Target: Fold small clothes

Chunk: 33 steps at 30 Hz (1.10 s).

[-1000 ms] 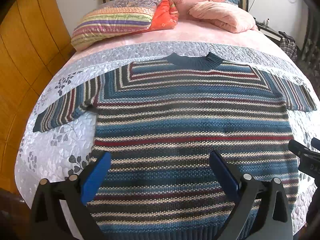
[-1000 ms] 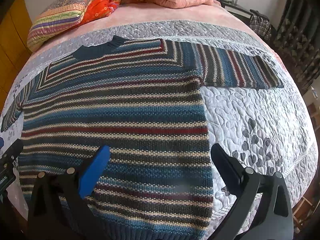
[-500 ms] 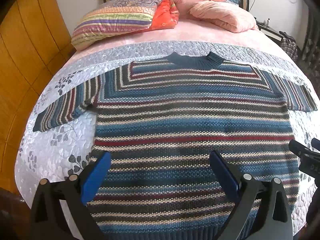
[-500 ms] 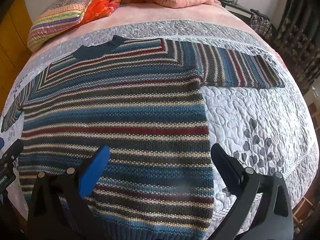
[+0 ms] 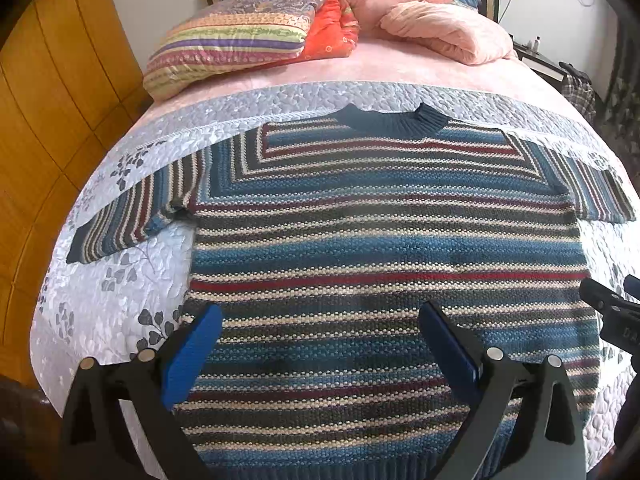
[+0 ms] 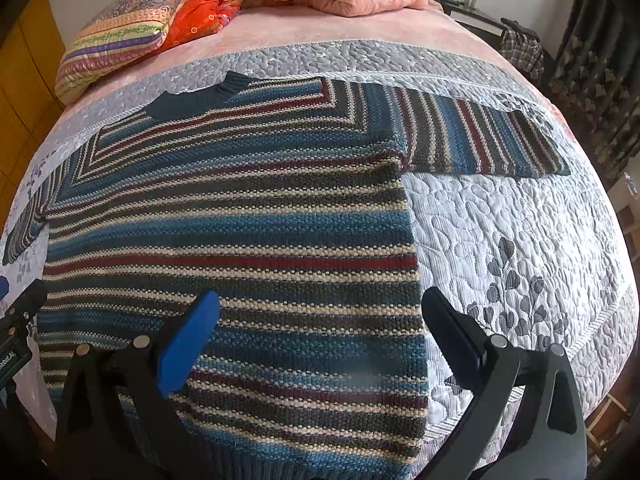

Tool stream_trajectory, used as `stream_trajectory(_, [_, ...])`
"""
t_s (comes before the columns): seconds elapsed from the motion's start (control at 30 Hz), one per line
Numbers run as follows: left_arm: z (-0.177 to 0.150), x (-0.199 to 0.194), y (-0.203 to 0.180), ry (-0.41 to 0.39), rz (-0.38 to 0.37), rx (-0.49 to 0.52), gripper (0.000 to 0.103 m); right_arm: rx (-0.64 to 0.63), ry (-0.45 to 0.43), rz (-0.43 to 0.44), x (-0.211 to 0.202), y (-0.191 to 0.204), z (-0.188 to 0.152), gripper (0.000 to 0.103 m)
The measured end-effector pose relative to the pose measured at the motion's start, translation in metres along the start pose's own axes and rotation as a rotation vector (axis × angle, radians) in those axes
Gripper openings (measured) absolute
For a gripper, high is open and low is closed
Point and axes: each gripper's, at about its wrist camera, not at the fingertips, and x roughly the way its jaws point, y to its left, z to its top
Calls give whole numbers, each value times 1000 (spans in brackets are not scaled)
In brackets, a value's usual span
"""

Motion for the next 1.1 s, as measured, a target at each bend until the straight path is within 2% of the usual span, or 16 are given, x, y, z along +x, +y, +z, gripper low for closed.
stream_trajectory(1.1, [2,-1,0,-3,10,0,99,-6,-9,5,-1,0,1,100])
